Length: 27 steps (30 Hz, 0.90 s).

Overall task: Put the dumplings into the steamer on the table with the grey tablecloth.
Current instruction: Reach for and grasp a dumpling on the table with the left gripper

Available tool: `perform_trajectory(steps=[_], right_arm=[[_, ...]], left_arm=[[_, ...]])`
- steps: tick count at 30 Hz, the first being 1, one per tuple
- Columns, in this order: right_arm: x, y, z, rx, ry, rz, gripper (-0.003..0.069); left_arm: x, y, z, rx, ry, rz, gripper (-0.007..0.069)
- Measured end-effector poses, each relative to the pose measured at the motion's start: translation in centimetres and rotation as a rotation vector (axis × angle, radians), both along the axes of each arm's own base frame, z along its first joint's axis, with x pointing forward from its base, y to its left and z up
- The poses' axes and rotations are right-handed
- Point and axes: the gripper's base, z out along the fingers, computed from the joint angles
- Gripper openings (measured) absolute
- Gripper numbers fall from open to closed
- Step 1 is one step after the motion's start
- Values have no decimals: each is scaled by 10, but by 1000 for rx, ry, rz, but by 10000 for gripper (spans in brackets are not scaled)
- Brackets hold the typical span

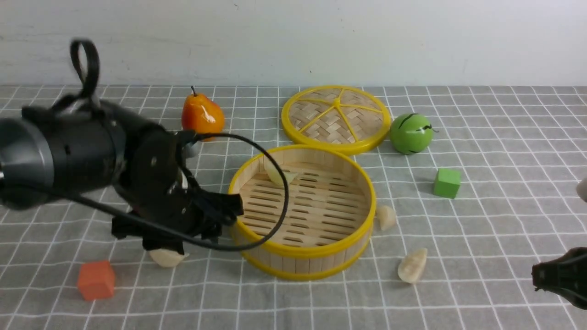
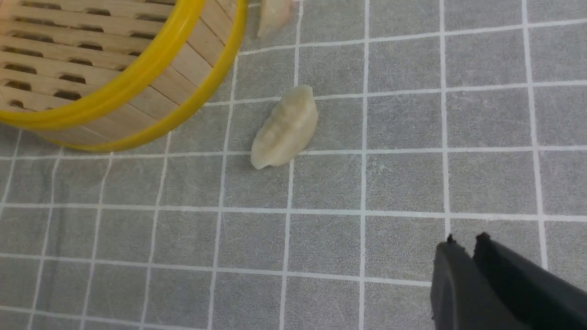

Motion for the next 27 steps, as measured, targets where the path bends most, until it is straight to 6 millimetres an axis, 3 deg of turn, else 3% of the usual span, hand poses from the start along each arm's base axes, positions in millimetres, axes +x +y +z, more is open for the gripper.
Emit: perform_trajectory(steps=[7, 13, 23, 27], right_arm=[[0, 1, 0, 12, 1, 4, 62], [0, 2, 0, 28, 10, 6, 69], [0, 2, 0, 32, 10, 7, 76], [0, 3, 0, 33, 10, 7, 80]], left_arm=[[4, 14, -5, 49, -61, 128, 405], [13, 39, -9, 25, -34, 255, 405], [20, 35, -40, -5, 51, 245, 402], [25, 34, -47, 17, 32, 208, 365]])
